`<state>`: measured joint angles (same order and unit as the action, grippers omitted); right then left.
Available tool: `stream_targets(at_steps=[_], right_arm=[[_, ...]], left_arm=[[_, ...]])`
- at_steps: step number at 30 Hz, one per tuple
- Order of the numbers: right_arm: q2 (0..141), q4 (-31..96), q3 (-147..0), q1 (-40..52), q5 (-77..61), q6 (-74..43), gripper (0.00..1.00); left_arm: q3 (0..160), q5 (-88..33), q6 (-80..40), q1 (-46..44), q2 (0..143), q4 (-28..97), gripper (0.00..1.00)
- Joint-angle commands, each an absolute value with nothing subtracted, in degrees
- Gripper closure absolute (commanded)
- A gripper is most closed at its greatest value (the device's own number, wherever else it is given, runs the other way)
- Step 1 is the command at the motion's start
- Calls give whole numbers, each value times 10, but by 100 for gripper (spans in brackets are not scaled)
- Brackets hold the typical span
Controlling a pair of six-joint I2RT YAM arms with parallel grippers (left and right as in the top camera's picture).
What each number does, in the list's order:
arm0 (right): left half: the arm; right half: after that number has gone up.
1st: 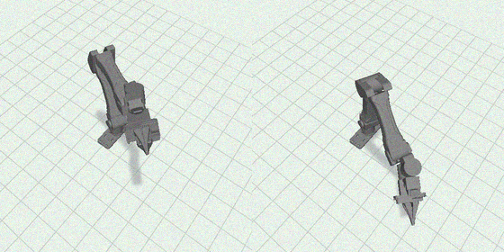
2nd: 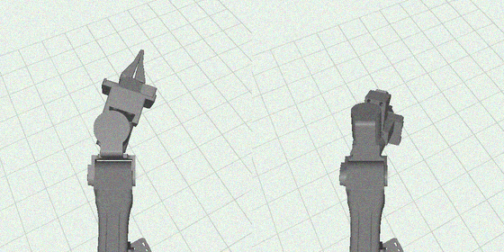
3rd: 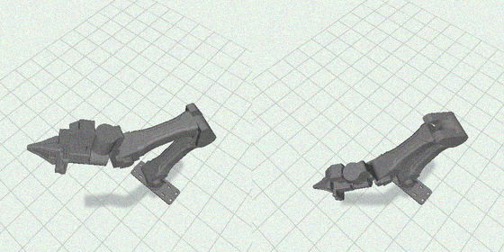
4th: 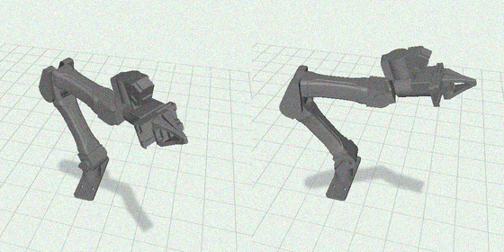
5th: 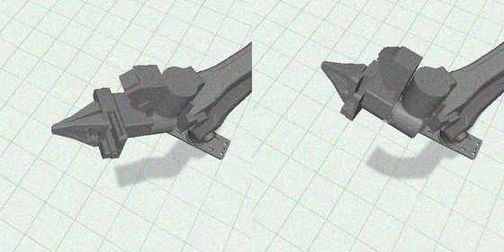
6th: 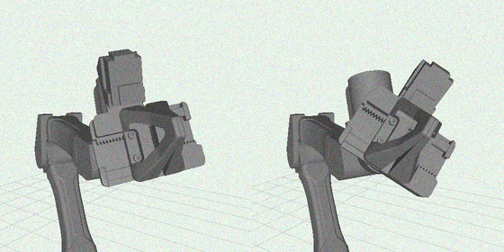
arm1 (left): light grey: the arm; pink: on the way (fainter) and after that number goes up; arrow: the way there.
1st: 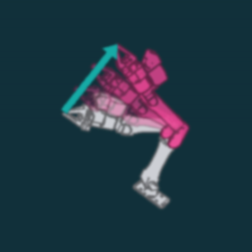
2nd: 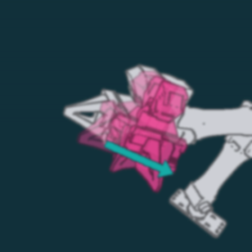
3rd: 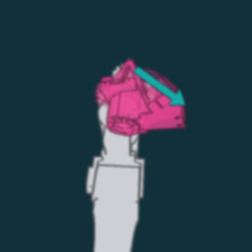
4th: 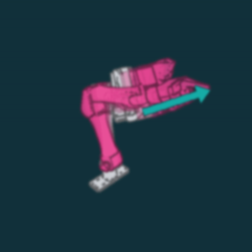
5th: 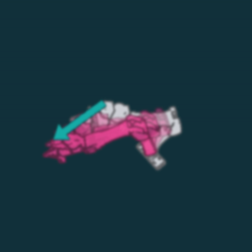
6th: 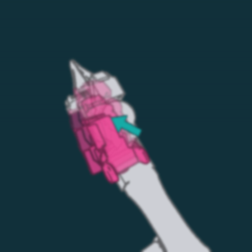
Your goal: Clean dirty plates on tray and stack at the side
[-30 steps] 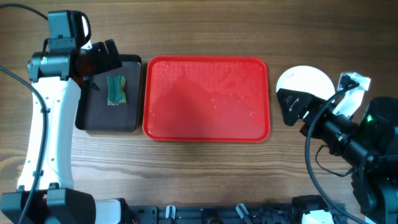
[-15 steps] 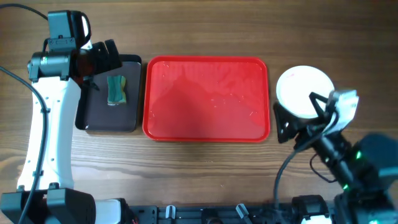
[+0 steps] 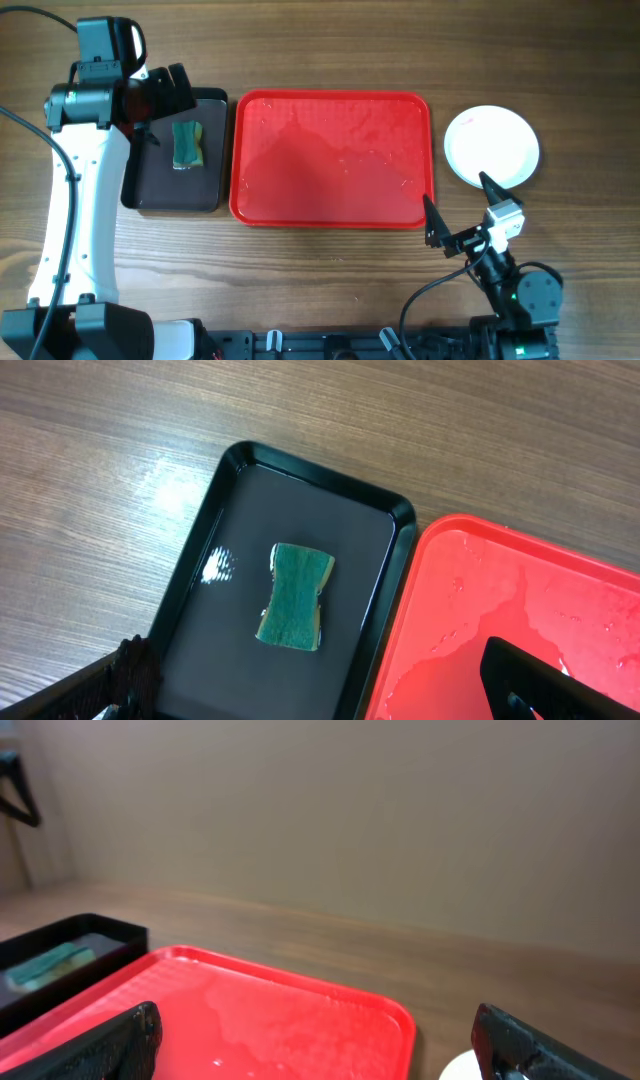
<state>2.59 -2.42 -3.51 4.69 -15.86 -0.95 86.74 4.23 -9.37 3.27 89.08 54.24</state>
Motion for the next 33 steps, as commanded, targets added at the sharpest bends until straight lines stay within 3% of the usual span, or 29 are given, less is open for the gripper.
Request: stream_targets(at_steps=[1,27,33], right_arm=[[2,-36,-2,47,-115,-31,1],[6,-9,-3,47,-114,-31,0],[6,-9,-3,47,-114,-32,0]], left_arm=[[867,46,-101,30,894,543,0],[867,46,-101,30,894,543,0],[865,46,-101,10,821,544,0]])
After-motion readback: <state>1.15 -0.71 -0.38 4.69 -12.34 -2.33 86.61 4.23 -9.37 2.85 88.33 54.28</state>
